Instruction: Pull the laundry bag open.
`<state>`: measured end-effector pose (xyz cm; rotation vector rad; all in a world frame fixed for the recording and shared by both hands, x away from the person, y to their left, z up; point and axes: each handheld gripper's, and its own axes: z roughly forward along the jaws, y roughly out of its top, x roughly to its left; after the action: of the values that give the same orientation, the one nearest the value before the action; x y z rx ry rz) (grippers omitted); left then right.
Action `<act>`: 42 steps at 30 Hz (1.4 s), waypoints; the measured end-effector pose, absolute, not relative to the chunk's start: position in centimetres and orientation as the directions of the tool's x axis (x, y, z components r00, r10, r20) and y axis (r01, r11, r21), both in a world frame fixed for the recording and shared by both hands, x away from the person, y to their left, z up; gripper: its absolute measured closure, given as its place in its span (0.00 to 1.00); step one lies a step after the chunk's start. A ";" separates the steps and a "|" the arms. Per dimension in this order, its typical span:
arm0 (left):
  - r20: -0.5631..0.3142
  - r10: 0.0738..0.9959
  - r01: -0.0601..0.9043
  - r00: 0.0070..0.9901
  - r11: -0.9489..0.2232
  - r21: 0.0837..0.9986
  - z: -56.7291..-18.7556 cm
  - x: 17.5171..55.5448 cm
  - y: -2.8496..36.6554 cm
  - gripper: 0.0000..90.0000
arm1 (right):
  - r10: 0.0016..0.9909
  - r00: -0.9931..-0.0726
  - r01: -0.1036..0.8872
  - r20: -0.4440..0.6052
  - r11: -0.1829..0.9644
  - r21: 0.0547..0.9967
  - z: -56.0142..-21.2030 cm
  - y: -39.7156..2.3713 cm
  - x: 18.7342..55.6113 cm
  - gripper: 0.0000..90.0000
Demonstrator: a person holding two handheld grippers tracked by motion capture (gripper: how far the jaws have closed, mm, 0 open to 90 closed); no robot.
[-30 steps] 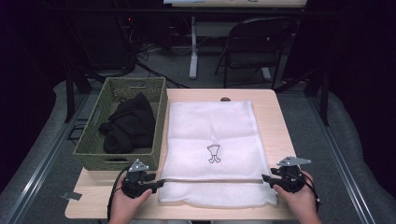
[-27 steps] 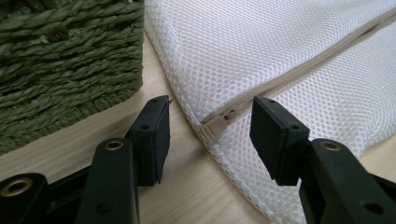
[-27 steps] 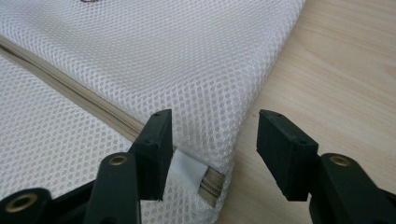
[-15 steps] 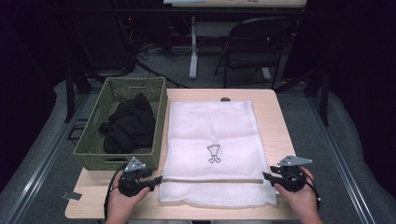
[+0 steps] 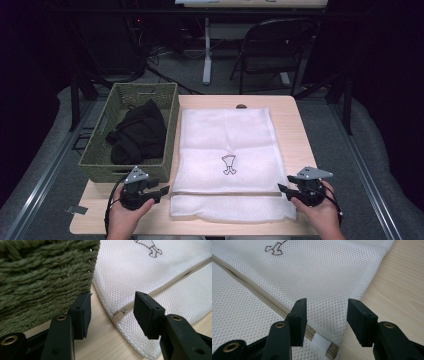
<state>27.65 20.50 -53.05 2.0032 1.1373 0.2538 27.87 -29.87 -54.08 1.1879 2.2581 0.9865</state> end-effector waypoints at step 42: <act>-0.146 0.814 0.617 0.563 -0.296 0.729 -44.7 29.9 19.6 0.35 | 0.663 -0.749 0.449 0.006 0.501 0.740 -51.0 -20.0 30.6 0.22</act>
<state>29.89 19.58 -44.68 2.0238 1.1455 0.3237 30.59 -19.97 -51.02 0.9386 2.4683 1.0952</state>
